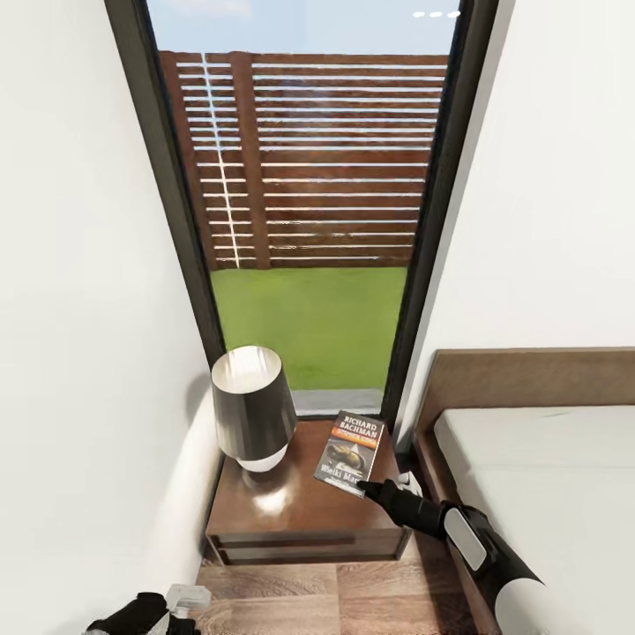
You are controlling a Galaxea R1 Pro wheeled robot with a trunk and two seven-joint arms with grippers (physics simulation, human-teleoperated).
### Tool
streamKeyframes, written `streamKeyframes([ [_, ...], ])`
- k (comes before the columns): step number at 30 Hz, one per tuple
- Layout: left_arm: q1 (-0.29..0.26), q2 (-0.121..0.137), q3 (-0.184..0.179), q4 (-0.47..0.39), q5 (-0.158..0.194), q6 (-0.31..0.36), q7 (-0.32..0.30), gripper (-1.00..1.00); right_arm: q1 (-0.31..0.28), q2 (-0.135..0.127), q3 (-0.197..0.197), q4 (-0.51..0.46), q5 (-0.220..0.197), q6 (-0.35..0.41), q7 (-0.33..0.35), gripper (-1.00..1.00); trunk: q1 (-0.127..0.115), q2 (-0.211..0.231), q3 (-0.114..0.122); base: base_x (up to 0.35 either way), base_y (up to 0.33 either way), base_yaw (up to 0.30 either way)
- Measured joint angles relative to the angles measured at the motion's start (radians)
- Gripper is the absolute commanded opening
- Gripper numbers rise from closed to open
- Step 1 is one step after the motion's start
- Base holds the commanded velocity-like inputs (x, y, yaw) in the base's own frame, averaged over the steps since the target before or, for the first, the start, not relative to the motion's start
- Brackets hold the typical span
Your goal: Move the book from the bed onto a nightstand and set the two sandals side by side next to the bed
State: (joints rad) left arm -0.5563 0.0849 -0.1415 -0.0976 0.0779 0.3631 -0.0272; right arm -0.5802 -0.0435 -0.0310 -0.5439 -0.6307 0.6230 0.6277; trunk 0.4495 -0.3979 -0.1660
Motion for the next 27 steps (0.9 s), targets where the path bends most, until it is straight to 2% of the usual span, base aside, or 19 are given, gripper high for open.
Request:
streamKeyframes([
  [8, -0.035, 0.0, -0.001, 0.0, 0.001, 0.022, -0.006, 1.0, -0.018, 0.001, 0.0, -0.001, 0.001, -0.001, -0.001, -1.0, 0.0, 0.0, -0.013, 0.0, 0.0, 0.0],
  [27, -0.044, 0.0, 0.0, -0.004, 0.0, 0.028, 0.001, 1.0, -0.059, 0.002, 0.0, 0.007, 0.001, 0.001, -0.008, -1.0, 0.0, 0.0, -0.044, 0.0, 0.0, 0.0],
])
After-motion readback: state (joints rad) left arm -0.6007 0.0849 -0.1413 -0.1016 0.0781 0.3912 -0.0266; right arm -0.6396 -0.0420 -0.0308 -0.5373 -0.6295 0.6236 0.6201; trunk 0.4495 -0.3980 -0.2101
